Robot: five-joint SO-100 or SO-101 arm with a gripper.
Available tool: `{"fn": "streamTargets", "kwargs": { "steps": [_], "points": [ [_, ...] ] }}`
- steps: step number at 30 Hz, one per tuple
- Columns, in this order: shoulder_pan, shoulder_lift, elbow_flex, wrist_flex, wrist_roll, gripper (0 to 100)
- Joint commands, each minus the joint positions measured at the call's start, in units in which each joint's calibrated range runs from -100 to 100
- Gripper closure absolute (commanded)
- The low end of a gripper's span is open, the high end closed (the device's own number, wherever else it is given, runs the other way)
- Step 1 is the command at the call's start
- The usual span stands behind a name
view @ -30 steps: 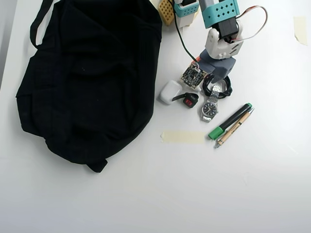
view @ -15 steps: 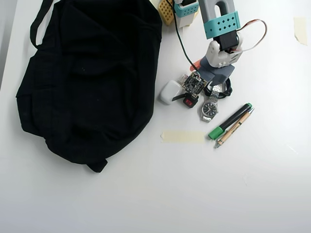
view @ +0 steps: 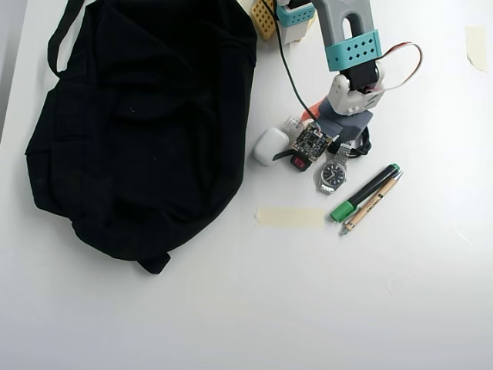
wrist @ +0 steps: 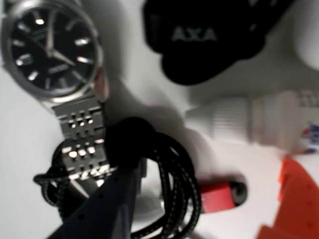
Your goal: Put the usbc cable into the black bag
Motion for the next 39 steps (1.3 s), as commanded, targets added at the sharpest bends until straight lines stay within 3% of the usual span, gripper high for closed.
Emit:
{"fn": "streamTargets", "kwargs": {
  "steps": [1,15,24,39],
  "points": [
    [-1.0,1.4,-1.6,-3.4,0.2,67],
    [-2.3,6.5,-5.9,-4.1,-0.1,68],
    [-2.3,6.5,-6.7,-4.1,0.3,86],
    [-3.2,6.7,-5.7,-4.1,0.3,87]
  ]
}}
